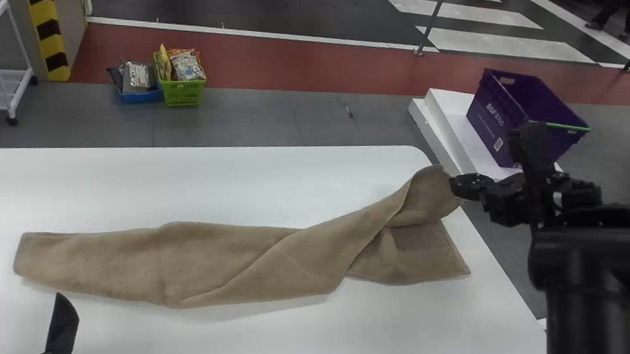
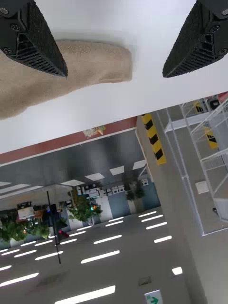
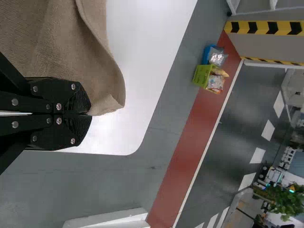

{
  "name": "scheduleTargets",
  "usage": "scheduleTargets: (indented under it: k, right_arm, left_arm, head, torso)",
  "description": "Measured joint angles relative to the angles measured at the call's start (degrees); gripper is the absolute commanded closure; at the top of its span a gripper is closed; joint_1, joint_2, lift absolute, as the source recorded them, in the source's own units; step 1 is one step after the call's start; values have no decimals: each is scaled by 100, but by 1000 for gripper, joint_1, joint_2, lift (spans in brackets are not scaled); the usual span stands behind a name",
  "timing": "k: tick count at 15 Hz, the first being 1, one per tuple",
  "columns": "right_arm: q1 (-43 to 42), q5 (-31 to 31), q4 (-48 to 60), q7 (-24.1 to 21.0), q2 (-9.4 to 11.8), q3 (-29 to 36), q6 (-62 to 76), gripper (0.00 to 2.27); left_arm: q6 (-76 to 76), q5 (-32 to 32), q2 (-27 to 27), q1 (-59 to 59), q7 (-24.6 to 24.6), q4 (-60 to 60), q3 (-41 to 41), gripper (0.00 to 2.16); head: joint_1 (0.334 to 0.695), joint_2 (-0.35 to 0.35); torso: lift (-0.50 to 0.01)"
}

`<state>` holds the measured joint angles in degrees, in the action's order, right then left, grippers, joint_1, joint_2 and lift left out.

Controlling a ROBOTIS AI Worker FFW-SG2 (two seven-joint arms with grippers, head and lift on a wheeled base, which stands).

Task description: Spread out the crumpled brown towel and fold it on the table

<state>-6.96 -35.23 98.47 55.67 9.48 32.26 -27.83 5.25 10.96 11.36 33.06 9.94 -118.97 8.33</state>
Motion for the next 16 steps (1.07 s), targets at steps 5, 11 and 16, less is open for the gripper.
scheduleTargets:
  k: [5,11,16]
  right_arm:
    - [1509,740,594,-305,-308,463,1678,1949]
    - [2101,958,584,-327,-340,711,2216,1949]
    - [2545,1065,892,-319,-474,697,2537,1949]
  left_arm:
    - [-324,-215,211,137,-331,12,-140,80]
    - [-717,117,310,-33,-558,271,203,147]
    - [-784,387,339,-366,-729,667,600,151]
  head:
    - [695,-340]
    - [695,-350]
    - [695,-350]
  torso:
    - [-127]
    - [-127]
    - [-127]
